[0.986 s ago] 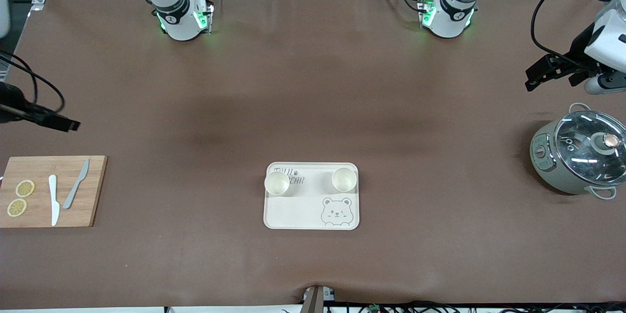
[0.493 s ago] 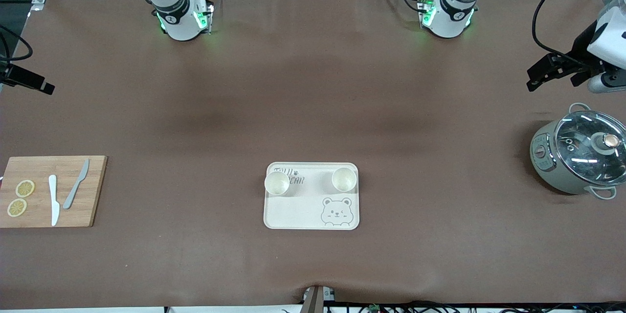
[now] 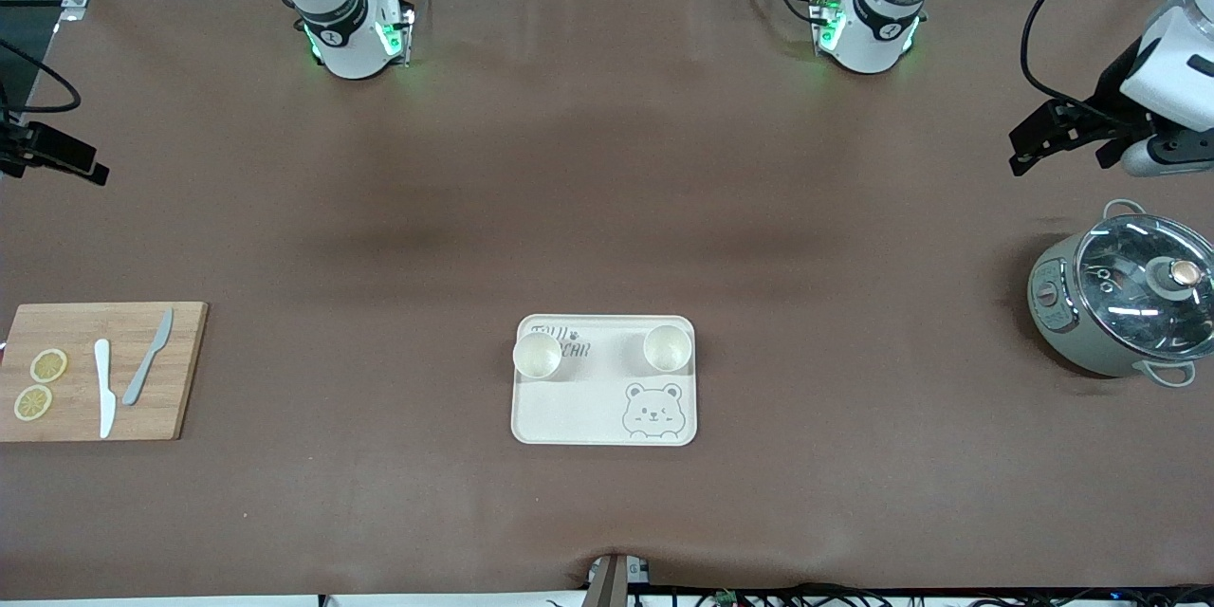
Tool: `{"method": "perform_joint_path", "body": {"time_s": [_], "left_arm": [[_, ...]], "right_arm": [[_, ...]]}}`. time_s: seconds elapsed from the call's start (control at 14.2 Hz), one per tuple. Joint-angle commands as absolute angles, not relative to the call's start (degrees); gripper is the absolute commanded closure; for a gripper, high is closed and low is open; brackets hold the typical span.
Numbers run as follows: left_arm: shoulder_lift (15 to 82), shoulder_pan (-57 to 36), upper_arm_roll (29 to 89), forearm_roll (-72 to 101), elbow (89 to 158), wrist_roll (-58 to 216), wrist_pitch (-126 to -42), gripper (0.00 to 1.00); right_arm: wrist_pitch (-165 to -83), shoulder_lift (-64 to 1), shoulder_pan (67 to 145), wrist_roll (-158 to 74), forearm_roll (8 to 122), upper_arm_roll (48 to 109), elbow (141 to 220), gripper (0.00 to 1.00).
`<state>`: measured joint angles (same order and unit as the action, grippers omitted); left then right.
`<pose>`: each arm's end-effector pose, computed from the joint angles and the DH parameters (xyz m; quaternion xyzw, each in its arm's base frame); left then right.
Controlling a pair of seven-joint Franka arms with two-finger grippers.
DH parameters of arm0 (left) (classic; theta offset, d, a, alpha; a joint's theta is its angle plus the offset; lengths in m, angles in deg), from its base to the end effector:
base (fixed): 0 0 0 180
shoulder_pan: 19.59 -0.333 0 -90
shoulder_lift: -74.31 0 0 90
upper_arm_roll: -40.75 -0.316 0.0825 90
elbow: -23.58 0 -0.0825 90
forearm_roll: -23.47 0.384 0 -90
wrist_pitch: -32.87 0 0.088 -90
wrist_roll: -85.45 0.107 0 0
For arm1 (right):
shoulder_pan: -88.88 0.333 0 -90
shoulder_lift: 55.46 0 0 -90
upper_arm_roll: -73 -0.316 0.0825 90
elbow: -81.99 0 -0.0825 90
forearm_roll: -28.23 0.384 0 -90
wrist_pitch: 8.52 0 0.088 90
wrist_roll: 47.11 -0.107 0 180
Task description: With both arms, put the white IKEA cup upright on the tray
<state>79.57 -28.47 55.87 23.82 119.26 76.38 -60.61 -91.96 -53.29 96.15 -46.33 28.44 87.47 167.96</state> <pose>0.5285 -0.0638 0.6310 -0.9993 -0.0248 -0.0269 0.0115 0.5502 -0.0662 0.6274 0.9976 -0.0559 -0.0405 0.0001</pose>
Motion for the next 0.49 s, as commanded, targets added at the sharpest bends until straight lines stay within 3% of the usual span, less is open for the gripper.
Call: {"method": "perform_joint_path", "body": {"time_s": [0.0,0.42], "left_arm": [[80.38,-22.78,51.49,23.38,119.3,75.09,-60.12,0.0],[80.46,-20.56,50.6,23.47,119.12,72.71,-59.5,0.0]], "right_arm": [[-91.76,-53.79,96.27,-45.62,27.17,87.41,168.04,0.0],[-91.14,-53.61,95.21,-45.62,27.17,87.59,168.39,0.0]]}}
